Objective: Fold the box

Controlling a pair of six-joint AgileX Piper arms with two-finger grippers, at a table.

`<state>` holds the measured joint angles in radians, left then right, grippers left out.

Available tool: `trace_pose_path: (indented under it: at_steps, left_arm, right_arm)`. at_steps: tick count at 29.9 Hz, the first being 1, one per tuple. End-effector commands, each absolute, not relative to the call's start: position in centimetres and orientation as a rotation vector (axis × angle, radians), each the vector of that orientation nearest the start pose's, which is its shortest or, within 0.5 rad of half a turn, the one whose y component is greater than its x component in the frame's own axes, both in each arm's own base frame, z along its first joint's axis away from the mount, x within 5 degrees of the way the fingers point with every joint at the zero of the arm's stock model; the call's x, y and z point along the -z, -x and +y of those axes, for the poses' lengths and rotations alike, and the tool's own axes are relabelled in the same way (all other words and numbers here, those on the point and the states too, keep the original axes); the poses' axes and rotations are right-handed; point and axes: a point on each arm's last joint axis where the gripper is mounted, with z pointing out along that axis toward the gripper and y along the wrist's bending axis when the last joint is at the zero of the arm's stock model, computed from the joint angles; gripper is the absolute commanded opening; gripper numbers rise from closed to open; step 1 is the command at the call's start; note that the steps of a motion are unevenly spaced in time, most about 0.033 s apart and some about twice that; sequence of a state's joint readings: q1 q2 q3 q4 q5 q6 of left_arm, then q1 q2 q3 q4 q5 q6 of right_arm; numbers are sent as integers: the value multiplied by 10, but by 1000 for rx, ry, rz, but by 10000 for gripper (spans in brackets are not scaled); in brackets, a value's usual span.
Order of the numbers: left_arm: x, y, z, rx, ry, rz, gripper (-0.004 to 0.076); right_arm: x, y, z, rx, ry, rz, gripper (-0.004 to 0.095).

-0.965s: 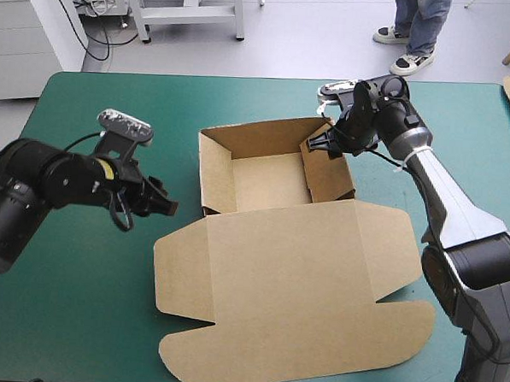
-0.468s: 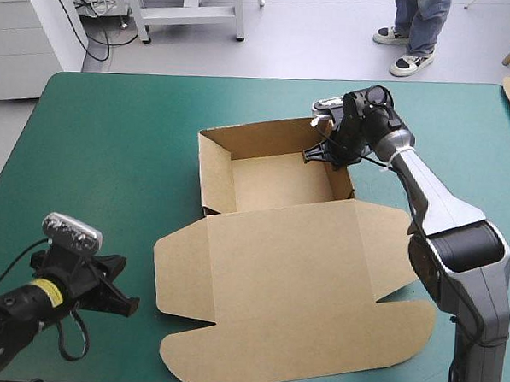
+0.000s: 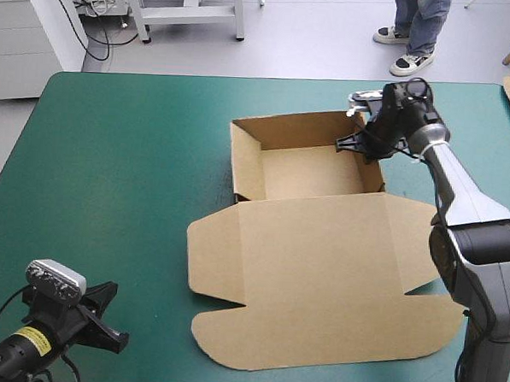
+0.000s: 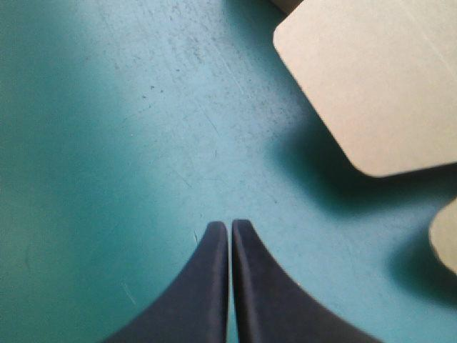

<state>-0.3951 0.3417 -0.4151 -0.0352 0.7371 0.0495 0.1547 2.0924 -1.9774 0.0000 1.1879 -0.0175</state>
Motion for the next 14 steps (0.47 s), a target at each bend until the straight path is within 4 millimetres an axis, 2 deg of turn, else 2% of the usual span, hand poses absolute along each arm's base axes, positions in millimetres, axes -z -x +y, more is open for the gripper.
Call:
trace_pose_path:
  at_steps: [1, 8, 11, 14]
  left_arm:
    - [-279, -64, -30, 272, -437, 2018, -8]
    - [-279, -64, -30, 272, -437, 2018, -8]
    - [-279, -64, -30, 272, -437, 2018, -8]
    - [-279, -64, -30, 272, -437, 2018, -8]
  right_arm:
    - [-316, -449, 14, 50, 114, 2672, -21]
    - [-316, -440, -91, 136, -151, 2677, -21]
    - [-316, -431, -126, 162, -256, 2672, -21]
    - [-316, -423, -152, 181, -337, 2666, -21]
